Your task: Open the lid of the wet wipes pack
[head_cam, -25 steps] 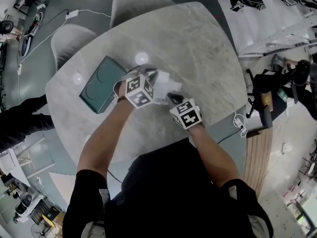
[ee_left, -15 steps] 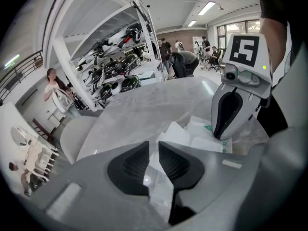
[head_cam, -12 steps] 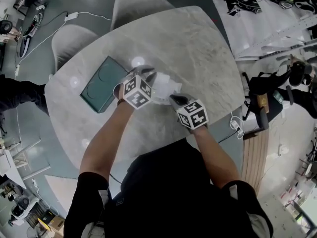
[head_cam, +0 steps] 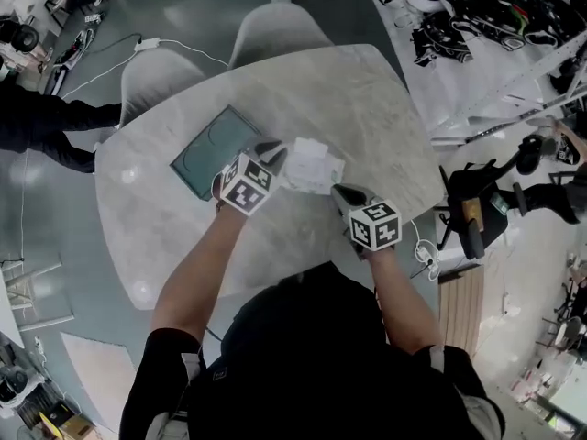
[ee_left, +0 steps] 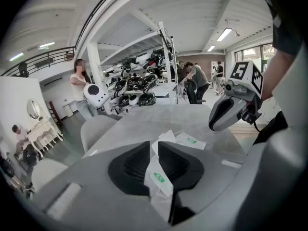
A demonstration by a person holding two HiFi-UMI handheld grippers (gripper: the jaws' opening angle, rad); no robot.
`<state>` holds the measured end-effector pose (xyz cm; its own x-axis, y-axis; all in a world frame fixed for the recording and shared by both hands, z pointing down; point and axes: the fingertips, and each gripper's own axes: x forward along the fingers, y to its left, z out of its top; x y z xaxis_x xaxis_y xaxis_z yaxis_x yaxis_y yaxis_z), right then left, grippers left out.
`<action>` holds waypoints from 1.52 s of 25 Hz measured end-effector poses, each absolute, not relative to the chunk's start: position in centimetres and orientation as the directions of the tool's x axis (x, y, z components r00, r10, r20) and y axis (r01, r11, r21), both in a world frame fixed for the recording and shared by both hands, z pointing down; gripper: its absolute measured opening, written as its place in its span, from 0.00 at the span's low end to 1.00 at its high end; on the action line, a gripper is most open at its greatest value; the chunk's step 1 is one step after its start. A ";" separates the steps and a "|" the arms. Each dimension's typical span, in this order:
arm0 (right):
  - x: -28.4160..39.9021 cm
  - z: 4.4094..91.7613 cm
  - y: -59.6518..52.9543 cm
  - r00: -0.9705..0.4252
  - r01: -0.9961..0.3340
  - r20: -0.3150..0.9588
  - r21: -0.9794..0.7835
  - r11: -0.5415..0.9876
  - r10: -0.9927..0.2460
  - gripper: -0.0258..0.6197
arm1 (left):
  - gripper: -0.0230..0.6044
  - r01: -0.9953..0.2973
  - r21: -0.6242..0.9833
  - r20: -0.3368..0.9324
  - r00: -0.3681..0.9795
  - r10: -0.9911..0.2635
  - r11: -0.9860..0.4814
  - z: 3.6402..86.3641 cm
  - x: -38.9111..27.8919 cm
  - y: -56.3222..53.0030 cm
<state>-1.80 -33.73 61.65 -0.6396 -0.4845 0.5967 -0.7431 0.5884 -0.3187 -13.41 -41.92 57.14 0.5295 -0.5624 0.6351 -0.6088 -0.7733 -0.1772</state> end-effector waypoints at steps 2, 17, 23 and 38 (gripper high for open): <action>-2.3 59.8 -32.5 -0.638 -0.751 0.574 -0.314 0.581 -0.514 0.07 | 0.14 -0.629 -0.163 0.607 0.543 -0.580 -0.760 55.7 -14.6 -39.9; -3.8 48.4 -27.6 -0.652 -0.748 0.438 -0.238 0.619 -0.619 0.04 | 0.11 -0.751 -0.064 0.445 0.568 -0.692 -0.658 47.4 -19.8 -31.7; -4.6 46.8 -27.6 -0.699 -0.708 0.373 -0.236 0.666 -0.610 0.04 | 0.11 -0.791 -0.028 0.420 0.545 -0.726 -0.611 46.8 -20.8 -29.7; 9.7 41.9 -28.8 -0.771 -0.636 0.223 -0.230 0.736 -0.596 0.04 | 0.10 -0.862 0.050 0.343 0.488 -0.802 -0.504 43.0 -7.6 -29.8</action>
<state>9.69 -28.82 41.85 -0.7712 -0.5964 0.2228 -0.6361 0.7364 -0.2305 -7.62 -29.76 43.02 0.4883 -0.8023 0.3433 -0.8625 -0.5036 0.0497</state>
